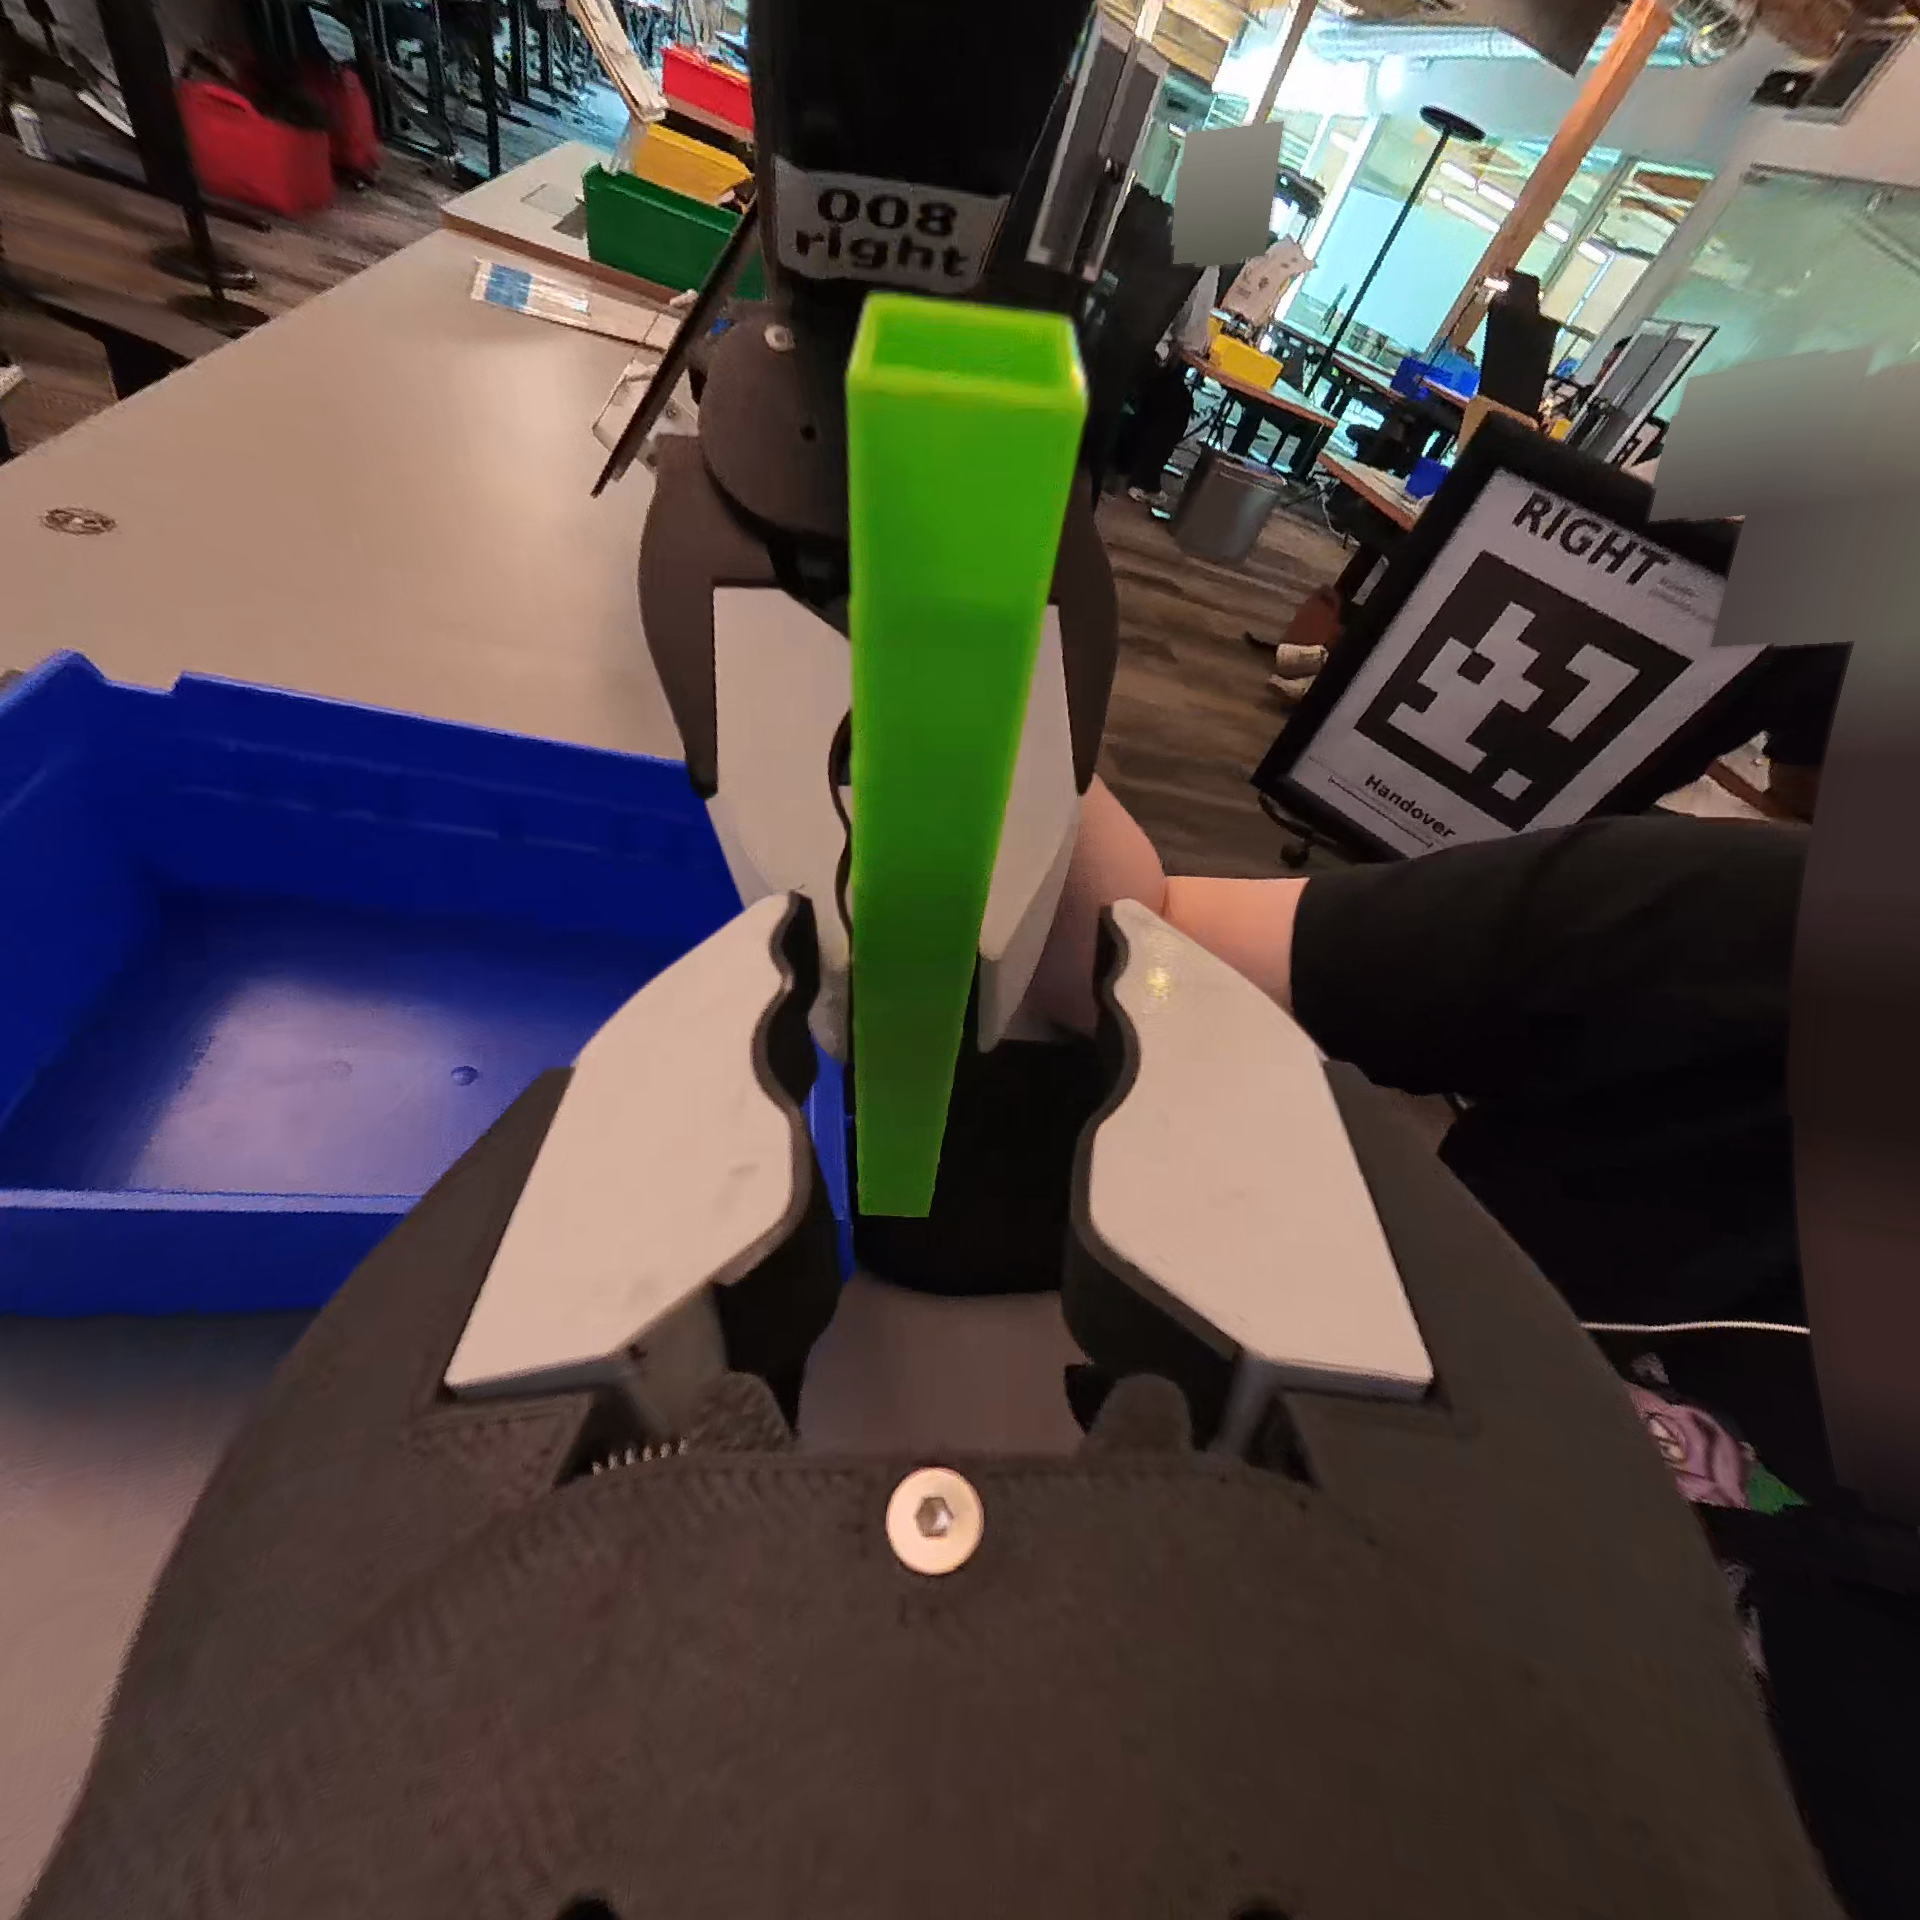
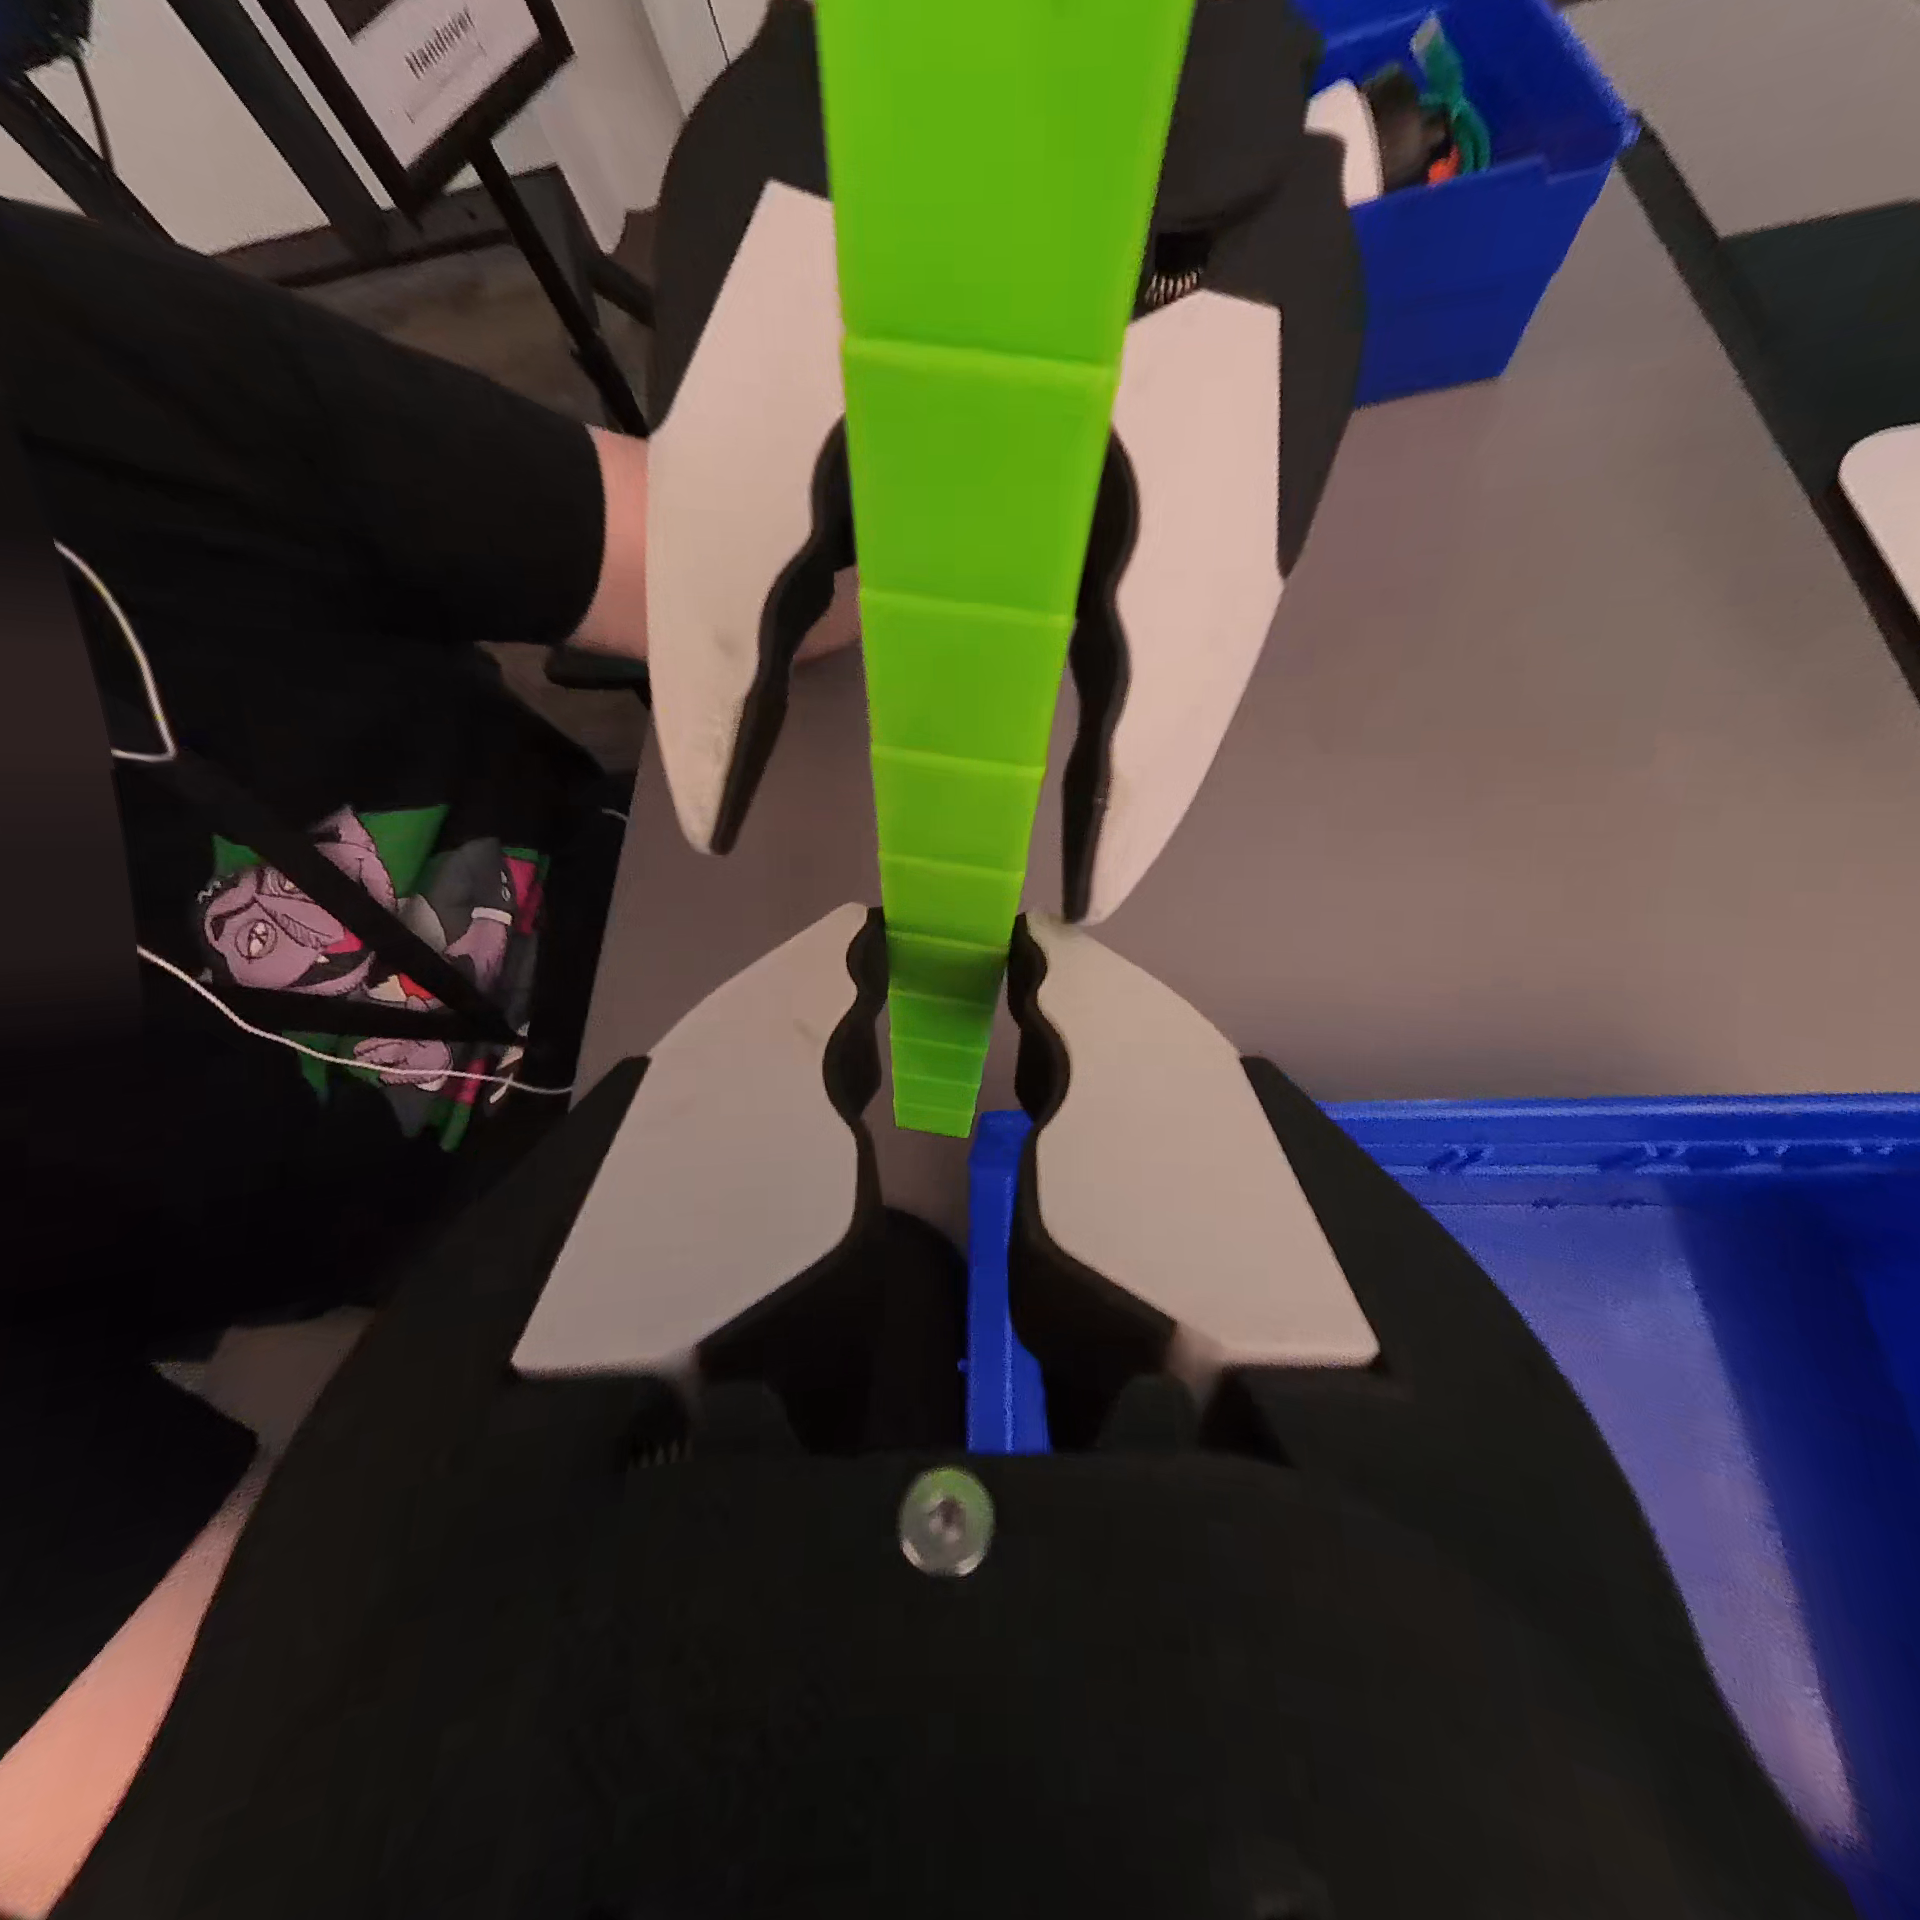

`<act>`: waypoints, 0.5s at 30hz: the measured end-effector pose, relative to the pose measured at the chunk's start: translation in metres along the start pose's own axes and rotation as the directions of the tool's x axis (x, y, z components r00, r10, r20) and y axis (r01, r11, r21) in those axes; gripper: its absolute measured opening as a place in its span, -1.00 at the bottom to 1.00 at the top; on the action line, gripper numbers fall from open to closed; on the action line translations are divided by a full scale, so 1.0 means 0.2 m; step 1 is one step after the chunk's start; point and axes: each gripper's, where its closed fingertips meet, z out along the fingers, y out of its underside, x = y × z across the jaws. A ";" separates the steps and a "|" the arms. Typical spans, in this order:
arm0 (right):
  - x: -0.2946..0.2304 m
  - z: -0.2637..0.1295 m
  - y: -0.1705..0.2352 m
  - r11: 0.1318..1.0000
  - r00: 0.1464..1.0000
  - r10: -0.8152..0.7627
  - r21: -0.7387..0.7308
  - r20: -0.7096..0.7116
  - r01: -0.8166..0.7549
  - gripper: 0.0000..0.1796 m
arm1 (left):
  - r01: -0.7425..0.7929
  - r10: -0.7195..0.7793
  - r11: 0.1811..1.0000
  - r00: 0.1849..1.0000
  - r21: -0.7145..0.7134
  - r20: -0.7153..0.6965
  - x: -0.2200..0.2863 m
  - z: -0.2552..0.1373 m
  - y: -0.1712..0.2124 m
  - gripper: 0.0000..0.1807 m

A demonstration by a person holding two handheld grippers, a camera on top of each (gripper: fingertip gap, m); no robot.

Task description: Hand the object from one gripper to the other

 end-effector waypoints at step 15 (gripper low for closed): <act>0.17 -0.30 -0.48 0.619 0.531 -0.283 0.271 -0.799 0.737 -0.18 | 0.009 -0.180 0.788 0.959 0.615 0.218 -0.27 -0.68 -0.40 -0.76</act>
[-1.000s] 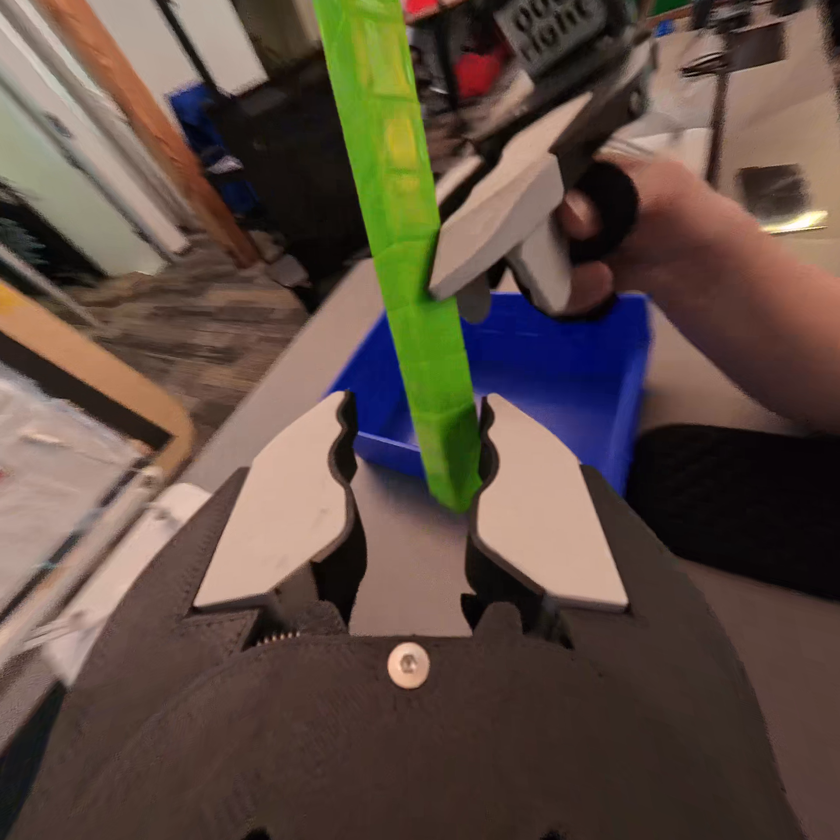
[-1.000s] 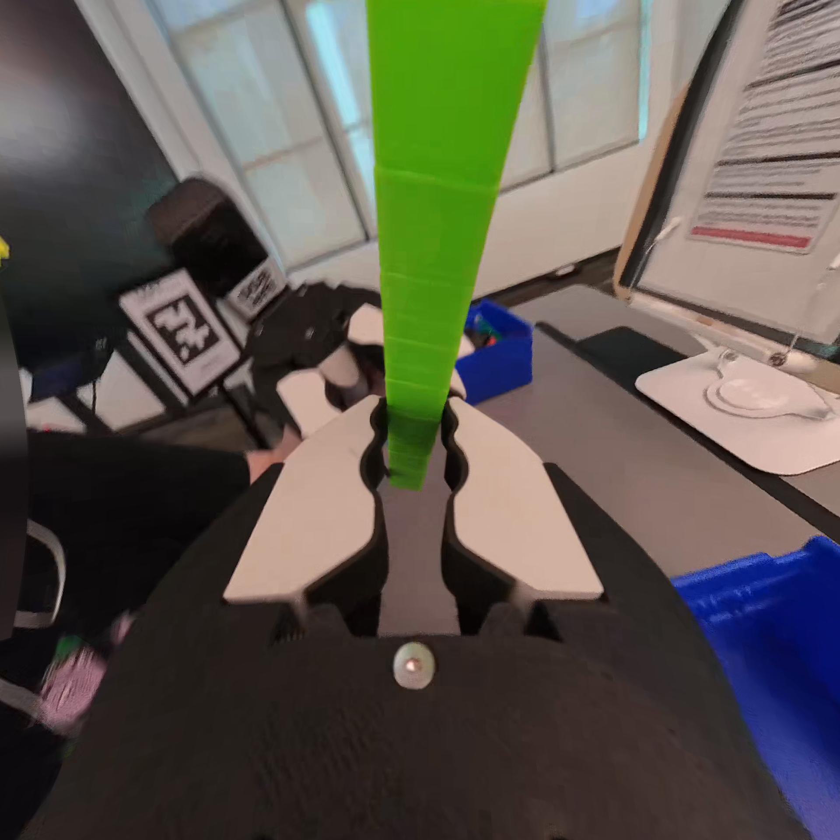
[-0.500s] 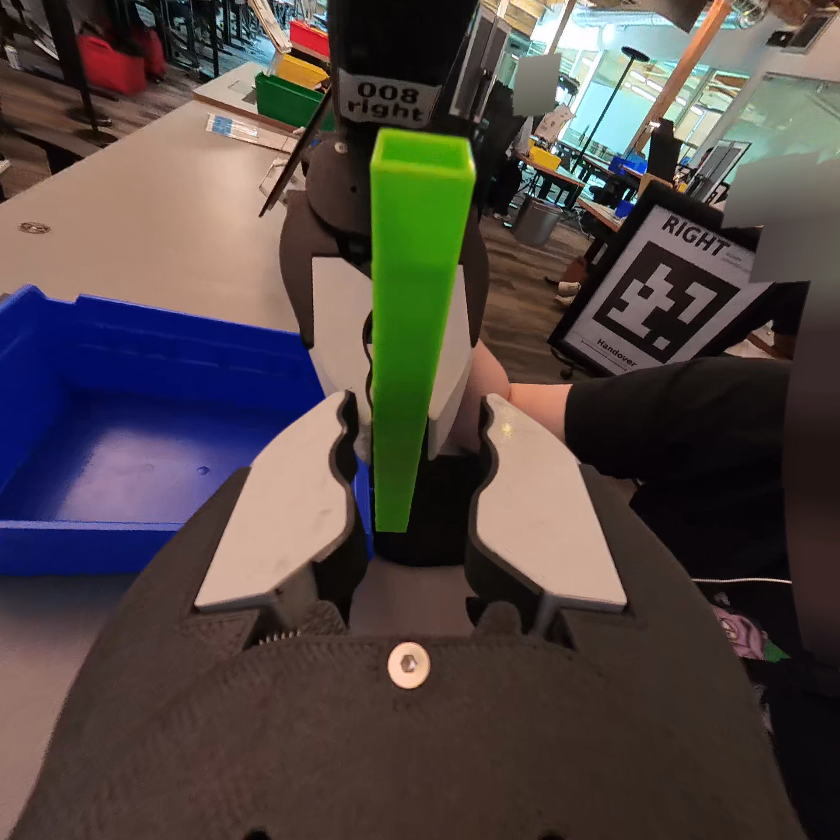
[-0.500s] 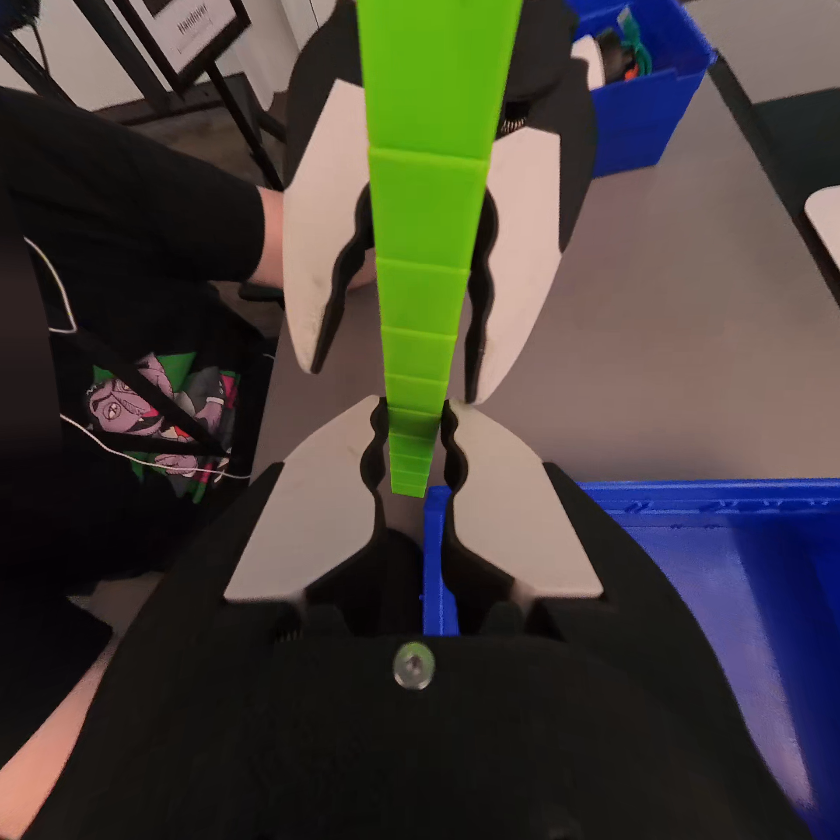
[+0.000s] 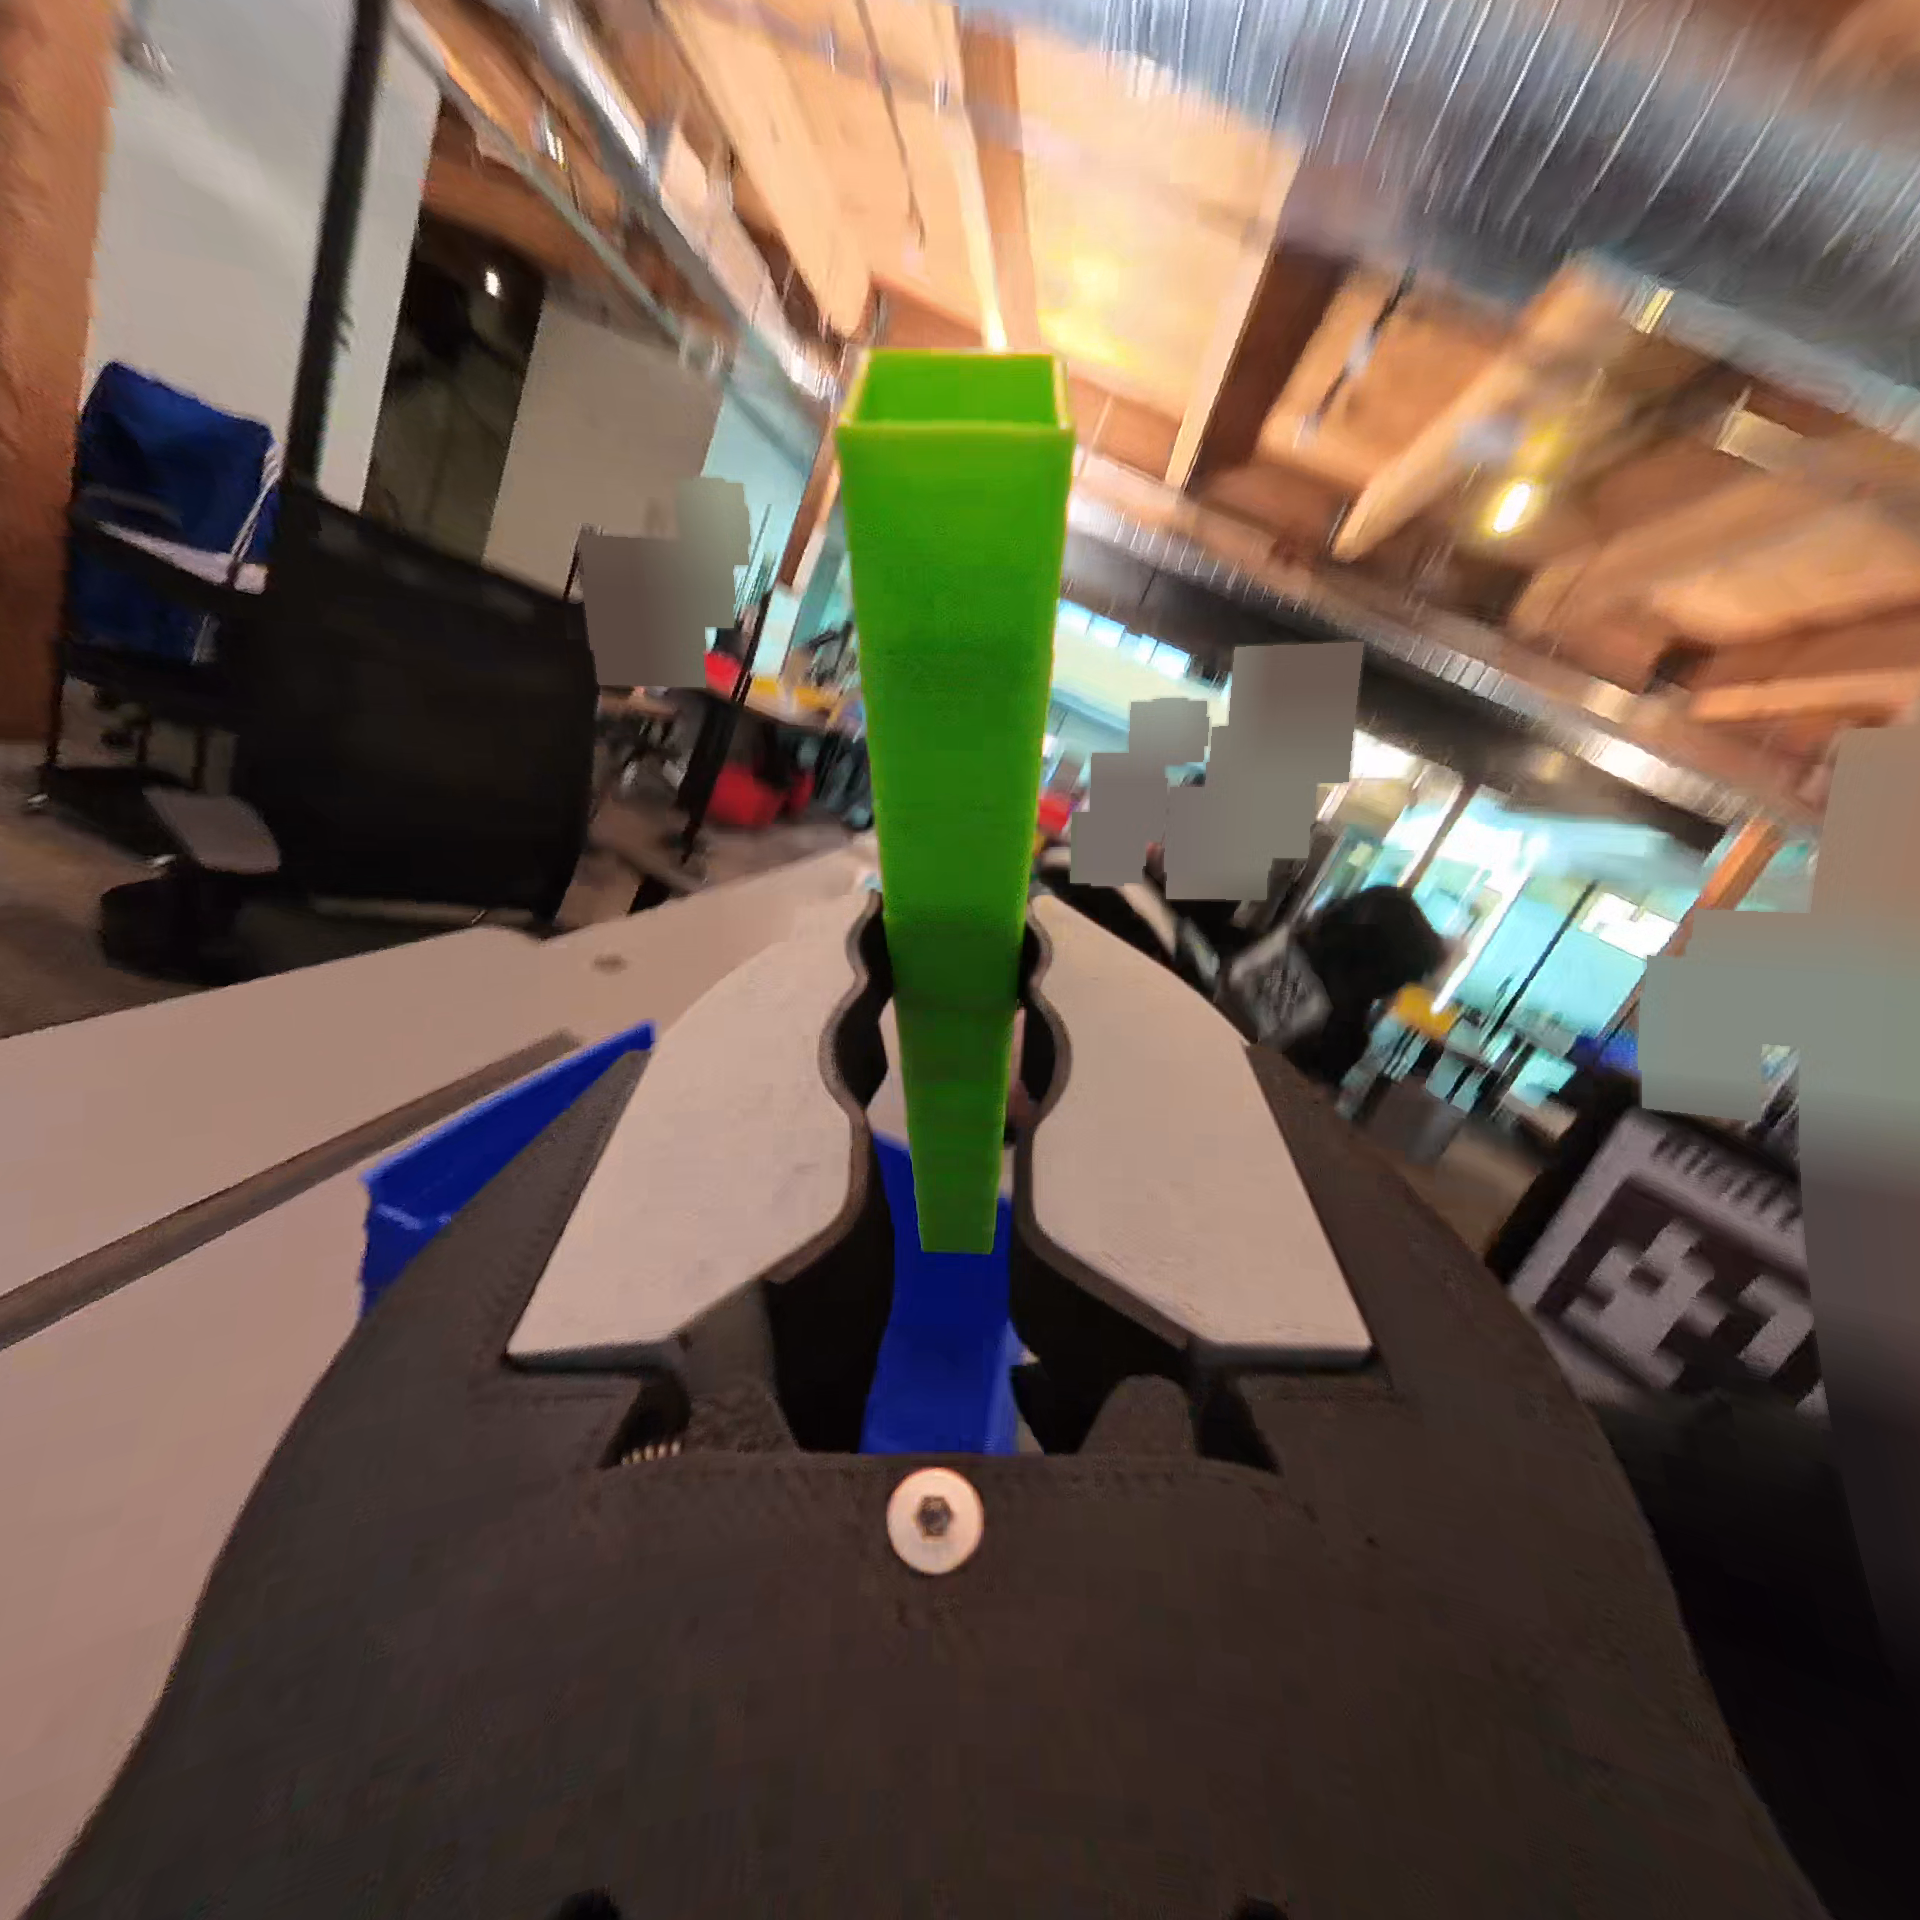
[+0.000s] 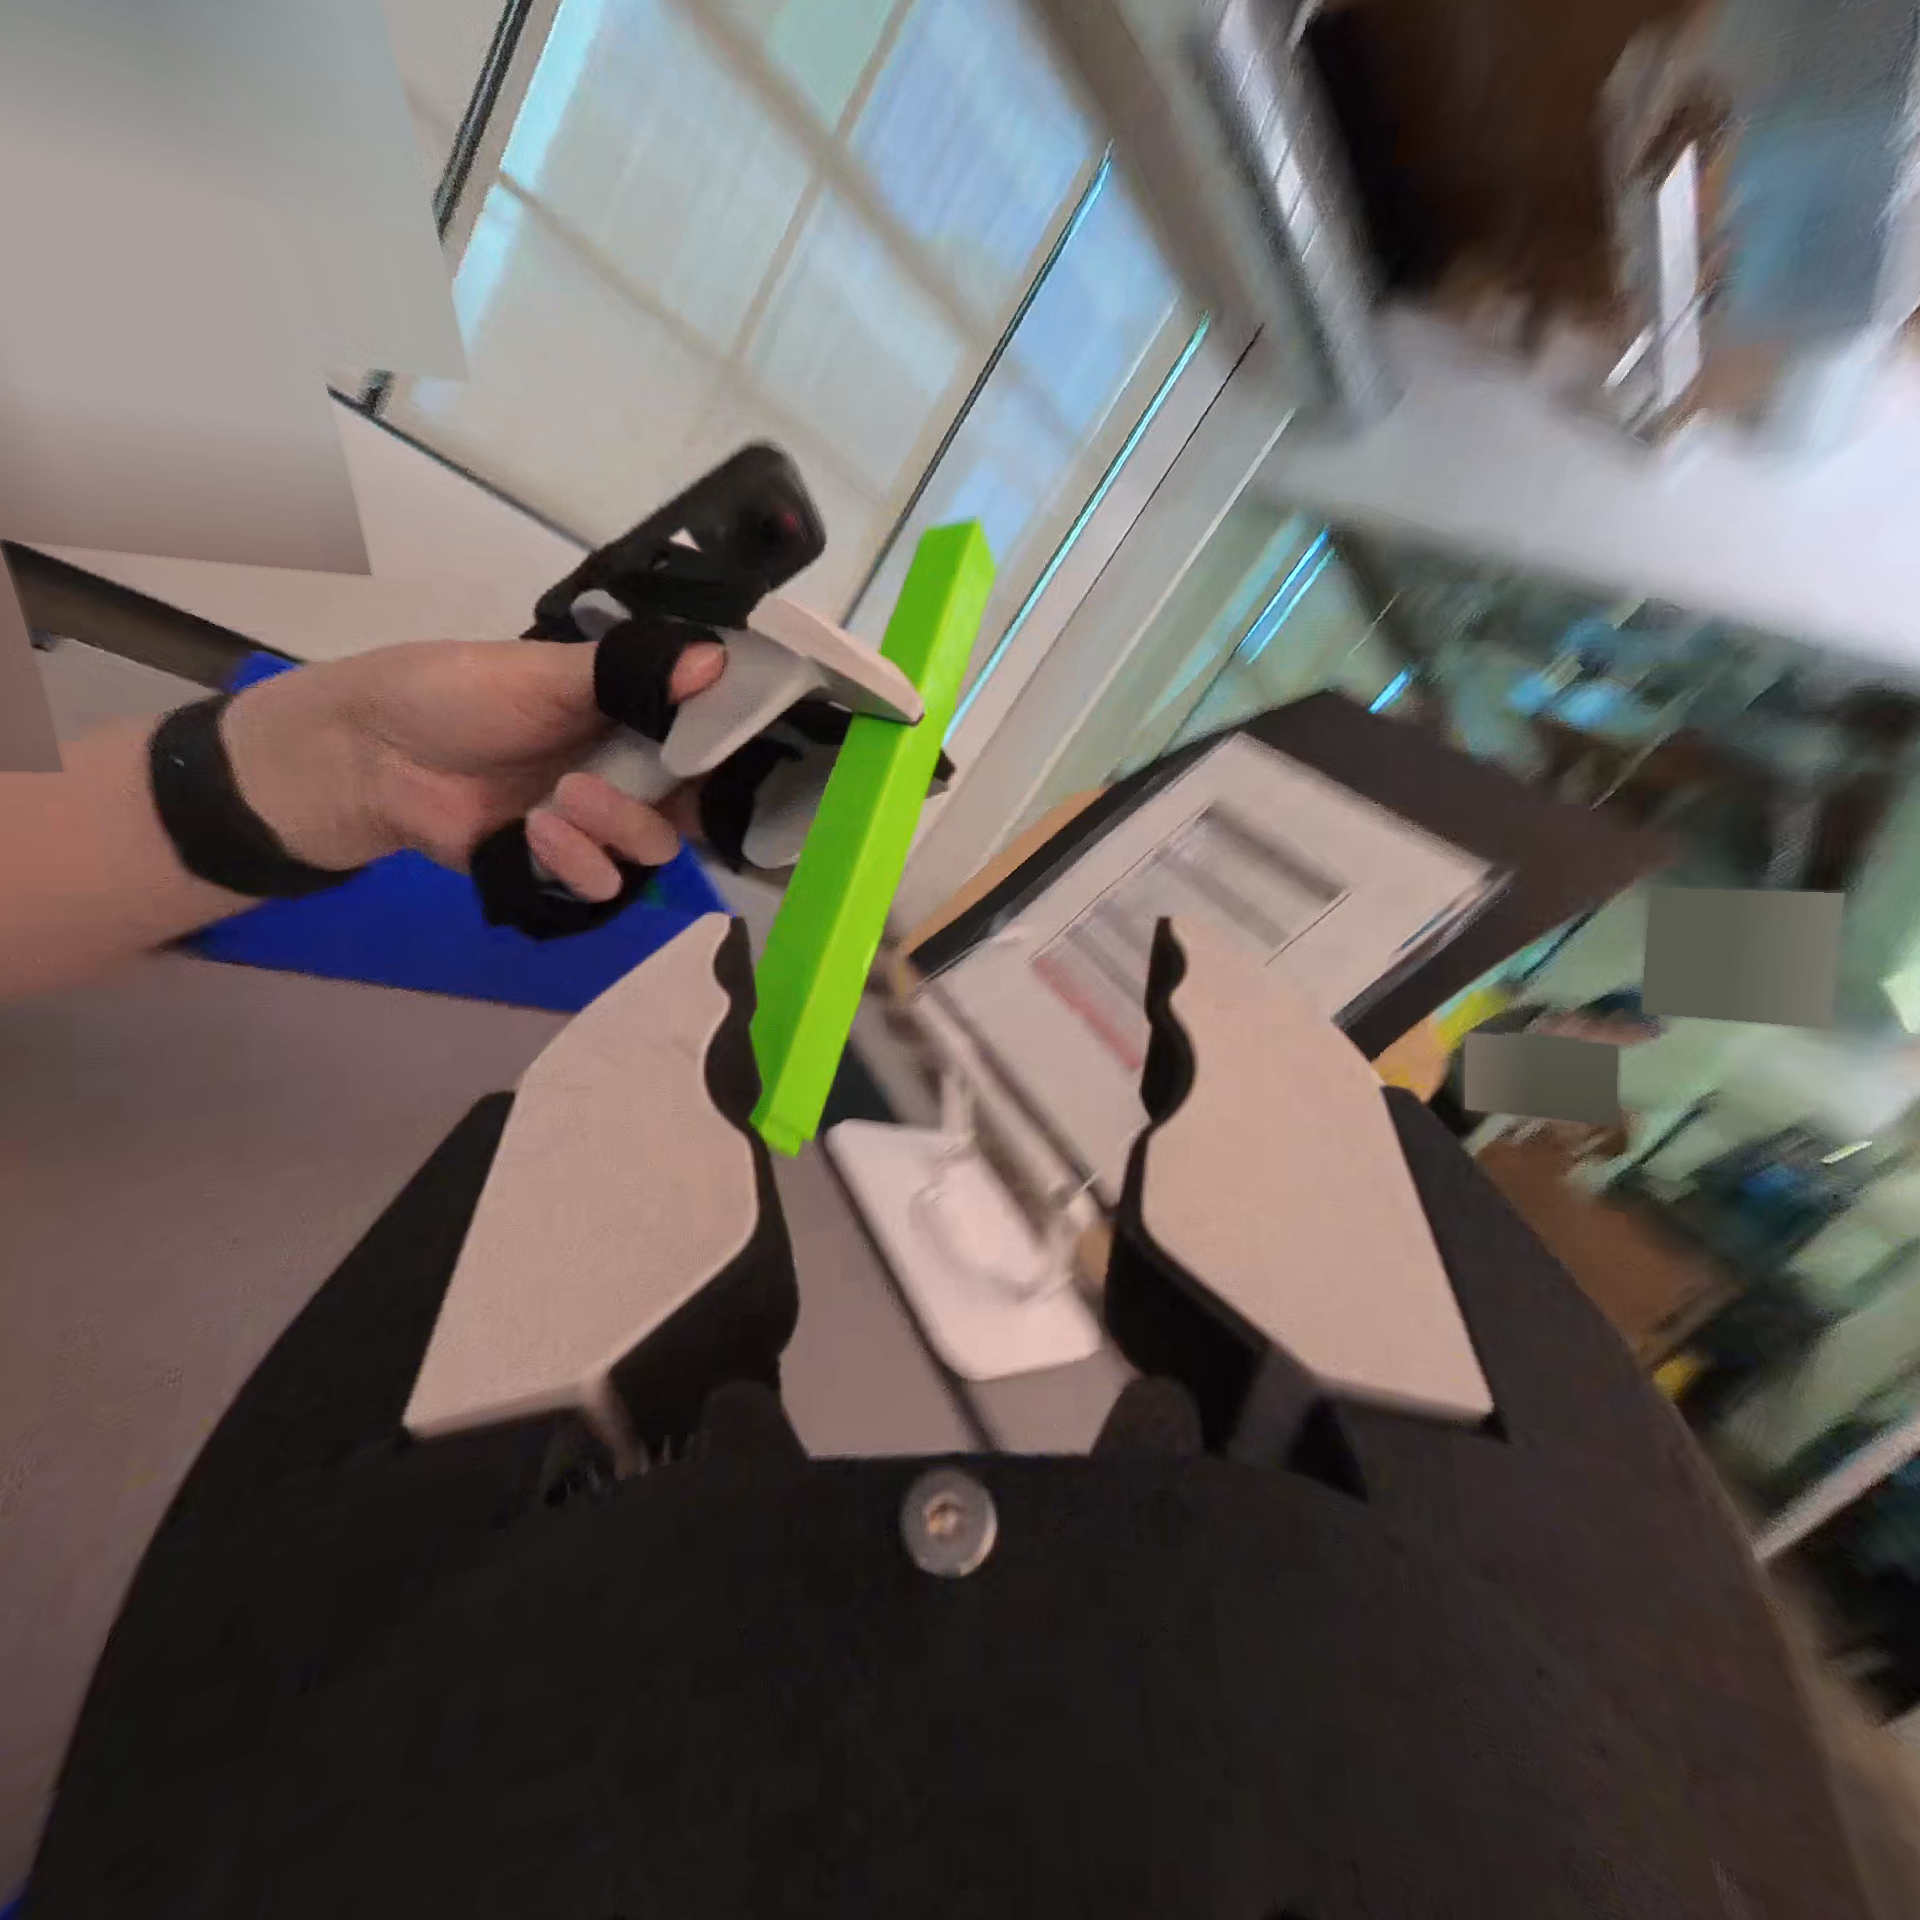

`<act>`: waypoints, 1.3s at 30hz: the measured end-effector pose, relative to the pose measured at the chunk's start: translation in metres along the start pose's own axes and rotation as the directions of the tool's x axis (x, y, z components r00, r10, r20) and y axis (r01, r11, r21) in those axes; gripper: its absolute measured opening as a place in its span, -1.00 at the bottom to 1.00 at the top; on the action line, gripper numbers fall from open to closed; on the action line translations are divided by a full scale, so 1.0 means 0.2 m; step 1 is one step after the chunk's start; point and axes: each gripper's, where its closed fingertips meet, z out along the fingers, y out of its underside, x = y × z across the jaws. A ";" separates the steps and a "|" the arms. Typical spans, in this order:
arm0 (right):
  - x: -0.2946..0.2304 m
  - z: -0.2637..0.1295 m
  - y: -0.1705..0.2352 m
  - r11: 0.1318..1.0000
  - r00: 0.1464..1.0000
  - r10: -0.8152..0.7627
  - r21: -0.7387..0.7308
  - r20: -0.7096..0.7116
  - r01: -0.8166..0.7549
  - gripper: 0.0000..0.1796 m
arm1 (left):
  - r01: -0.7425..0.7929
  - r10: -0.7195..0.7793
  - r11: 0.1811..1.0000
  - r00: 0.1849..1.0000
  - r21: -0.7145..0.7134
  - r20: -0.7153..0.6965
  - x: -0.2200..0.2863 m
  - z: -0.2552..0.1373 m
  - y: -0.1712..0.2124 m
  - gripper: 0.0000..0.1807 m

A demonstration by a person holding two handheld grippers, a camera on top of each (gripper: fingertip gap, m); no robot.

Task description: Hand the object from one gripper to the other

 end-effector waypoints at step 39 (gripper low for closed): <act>0.26 -0.13 -0.12 0.562 0.651 0.750 0.407 0.117 -0.720 -0.74 | -0.038 0.043 0.999 0.966 0.024 -0.255 0.19 0.07 0.06 -0.34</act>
